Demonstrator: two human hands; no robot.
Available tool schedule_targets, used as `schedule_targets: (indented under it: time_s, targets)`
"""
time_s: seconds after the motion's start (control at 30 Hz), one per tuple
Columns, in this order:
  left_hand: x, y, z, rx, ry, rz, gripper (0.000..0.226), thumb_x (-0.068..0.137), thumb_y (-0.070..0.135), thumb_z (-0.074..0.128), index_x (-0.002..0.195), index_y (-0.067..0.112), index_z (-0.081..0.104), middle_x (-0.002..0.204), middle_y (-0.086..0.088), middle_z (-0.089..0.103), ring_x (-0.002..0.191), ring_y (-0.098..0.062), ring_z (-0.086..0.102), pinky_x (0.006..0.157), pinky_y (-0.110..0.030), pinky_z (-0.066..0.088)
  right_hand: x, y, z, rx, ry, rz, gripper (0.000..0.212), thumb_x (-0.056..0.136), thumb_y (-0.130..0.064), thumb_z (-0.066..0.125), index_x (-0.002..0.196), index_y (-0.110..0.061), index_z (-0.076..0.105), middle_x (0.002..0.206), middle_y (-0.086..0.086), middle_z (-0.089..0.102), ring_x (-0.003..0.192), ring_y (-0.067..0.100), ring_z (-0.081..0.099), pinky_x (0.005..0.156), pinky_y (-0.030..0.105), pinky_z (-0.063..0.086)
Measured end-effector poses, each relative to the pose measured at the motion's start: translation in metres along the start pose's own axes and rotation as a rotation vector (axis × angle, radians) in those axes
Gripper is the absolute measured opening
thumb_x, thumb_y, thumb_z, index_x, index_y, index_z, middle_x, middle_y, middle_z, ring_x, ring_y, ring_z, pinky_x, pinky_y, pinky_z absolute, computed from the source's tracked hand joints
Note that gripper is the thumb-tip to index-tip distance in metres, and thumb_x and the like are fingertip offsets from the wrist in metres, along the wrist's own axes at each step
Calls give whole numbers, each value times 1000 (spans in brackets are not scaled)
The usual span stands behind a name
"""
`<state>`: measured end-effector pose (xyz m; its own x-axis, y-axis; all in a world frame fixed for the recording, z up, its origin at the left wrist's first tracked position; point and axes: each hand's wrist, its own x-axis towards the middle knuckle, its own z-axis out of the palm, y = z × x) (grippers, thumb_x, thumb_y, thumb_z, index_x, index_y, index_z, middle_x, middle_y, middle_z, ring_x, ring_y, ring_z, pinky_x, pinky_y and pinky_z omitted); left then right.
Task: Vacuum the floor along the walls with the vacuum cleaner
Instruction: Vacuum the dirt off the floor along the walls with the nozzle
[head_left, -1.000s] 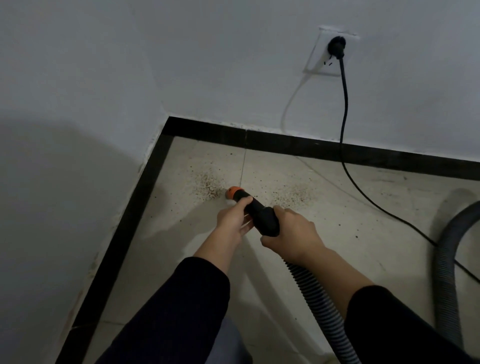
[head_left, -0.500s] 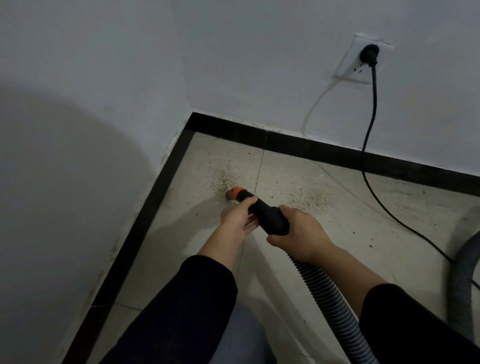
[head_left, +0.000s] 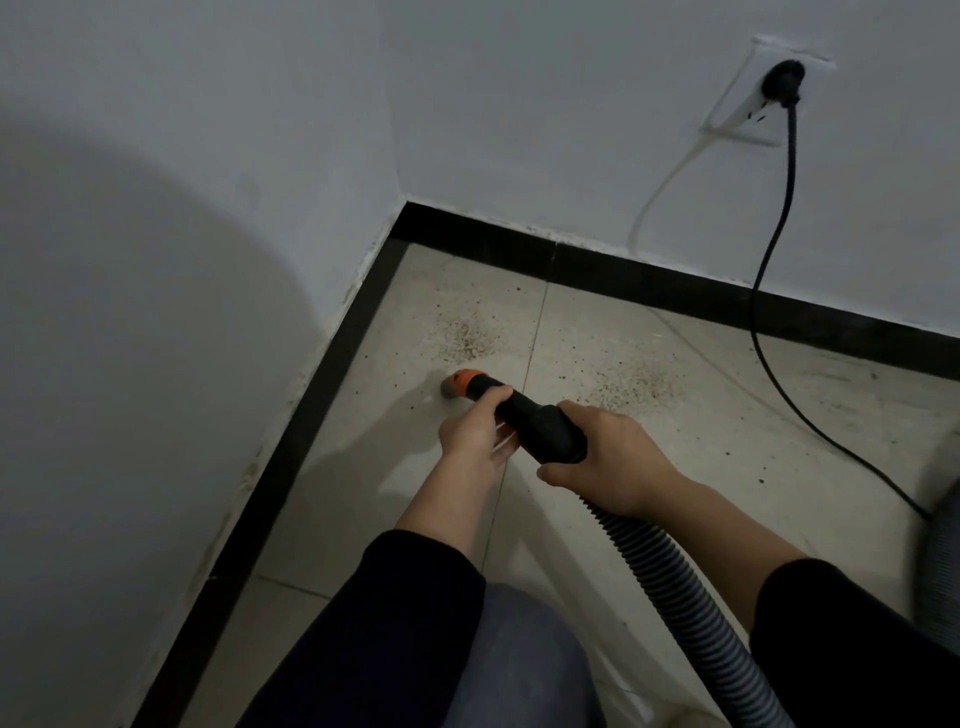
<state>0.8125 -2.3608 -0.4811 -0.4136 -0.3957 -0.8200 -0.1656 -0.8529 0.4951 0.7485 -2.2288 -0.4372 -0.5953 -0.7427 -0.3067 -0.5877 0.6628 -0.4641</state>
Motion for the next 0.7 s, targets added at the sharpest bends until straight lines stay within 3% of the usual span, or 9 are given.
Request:
schedule_targets:
  time_s: [0.7]
  targets:
    - [-25, 9, -37, -57, 44, -26, 36, 83, 13, 71, 116, 0, 60, 103, -15, 70, 85, -23, 67, 58, -30, 55, -4, -26, 4, -10, -79, -130, 36, 73, -39, 73, 102, -25, 57, 83, -5, 60, 71, 10, 55, 61, 28, 47]
